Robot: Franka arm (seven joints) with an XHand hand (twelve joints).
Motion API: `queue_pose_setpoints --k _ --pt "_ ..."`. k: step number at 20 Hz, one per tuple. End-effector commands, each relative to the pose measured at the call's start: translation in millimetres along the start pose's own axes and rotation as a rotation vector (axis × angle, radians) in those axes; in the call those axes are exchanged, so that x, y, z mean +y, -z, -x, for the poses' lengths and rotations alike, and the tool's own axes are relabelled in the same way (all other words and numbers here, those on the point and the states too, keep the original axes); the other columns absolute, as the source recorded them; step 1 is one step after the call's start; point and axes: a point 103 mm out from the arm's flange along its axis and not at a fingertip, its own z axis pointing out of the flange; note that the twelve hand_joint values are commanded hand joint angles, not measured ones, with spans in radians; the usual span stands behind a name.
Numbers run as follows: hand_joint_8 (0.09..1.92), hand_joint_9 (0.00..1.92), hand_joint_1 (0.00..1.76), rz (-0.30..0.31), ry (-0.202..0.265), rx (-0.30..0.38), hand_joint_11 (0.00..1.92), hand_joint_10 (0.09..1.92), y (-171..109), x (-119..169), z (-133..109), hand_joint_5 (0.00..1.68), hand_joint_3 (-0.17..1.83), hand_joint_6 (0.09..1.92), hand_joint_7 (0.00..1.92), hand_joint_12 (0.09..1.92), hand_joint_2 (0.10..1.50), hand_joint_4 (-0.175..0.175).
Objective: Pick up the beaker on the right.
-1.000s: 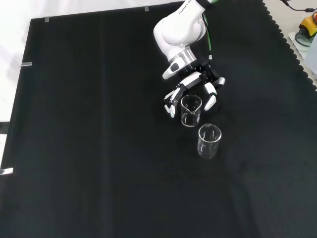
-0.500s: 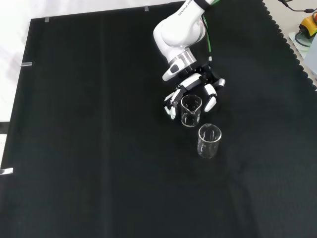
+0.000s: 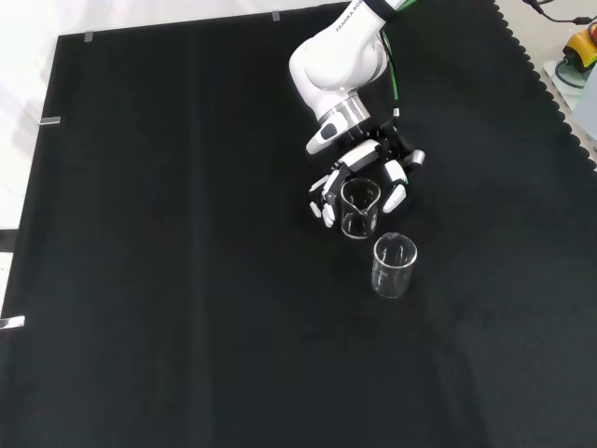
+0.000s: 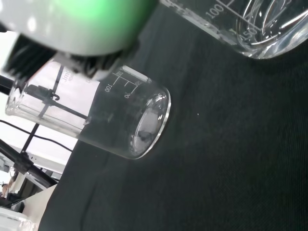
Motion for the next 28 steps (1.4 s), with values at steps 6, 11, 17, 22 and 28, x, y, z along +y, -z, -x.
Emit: queue_pose_setpoints --k 6,11,17,22,28 --pt "0.55 0.96 1.1 0.106 -0.026 -0.006 0.4 0.47 -3 1 -4 1.01 0.6 0.95 0.96 1.24 0.76 0.007" --pt "0.37 1.18 1.17 0.162 -0.019 -0.002 0.62 0.31 8 -1 -10 1.12 0.61 0.9 1.23 1.13 0.75 -0.122" --pt "0.51 1.37 1.29 0.129 0.012 -0.058 0.8 0.15 15 1 -20 1.21 0.21 0.63 1.29 1.02 0.9 -0.111" --pt "0.55 1.4 1.3 0.069 0.054 -0.195 0.82 0.11 22 3 -32 1.22 0.11 0.59 1.27 1.01 0.95 -0.174" --pt "0.44 1.48 1.31 0.043 0.068 -0.22 0.87 0.09 29 3 -38 1.28 0.09 0.49 1.33 0.97 0.94 -0.175"
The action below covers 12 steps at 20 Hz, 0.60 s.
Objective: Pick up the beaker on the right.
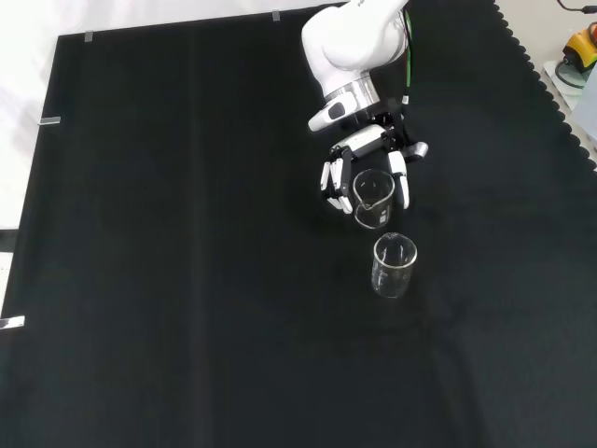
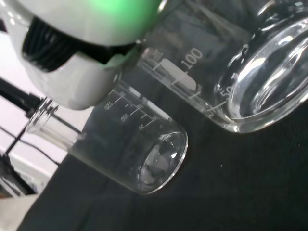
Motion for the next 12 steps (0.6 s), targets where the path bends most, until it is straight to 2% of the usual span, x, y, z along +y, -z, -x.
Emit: queue_pose_setpoints --k 1,12 --pt "0.42 1.5 1.31 -0.024 0.012 -0.039 0.88 0.09 9.6 -2.4 -0.9 1.29 0.09 0.47 1.35 0.97 0.94 -0.175" --pt "0.35 1.54 1.31 -0.025 0.031 -0.027 0.93 0.09 16.5 -6.0 -3.1 1.32 0.13 0.41 1.39 0.93 0.91 -0.175"
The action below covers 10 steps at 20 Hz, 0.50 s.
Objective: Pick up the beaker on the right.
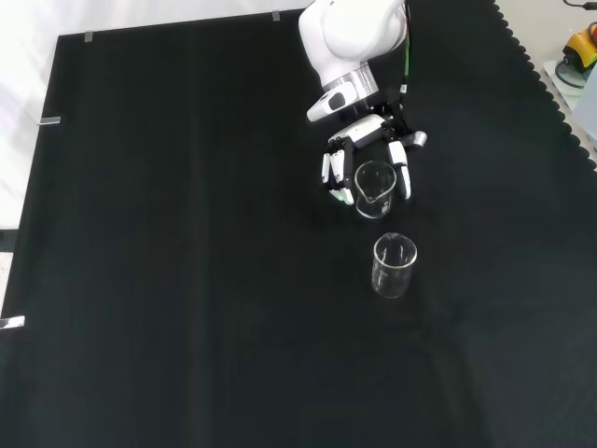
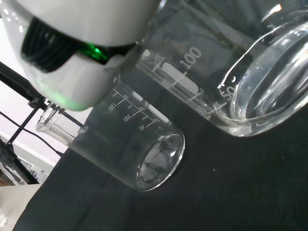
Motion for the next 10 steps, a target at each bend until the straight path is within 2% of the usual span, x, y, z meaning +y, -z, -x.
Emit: queue_pose_setpoints --k 1,10 --pt "0.35 1.54 1.31 -0.005 0.006 -0.005 0.93 0.09 1 0 -4 1.32 0.13 0.41 1.39 0.93 0.91 -0.175" --pt "0.34 1.54 1.31 -0.039 0.029 -0.047 0.94 0.09 8 -1 -21 1.33 0.14 0.4 1.39 0.93 0.9 -0.175"
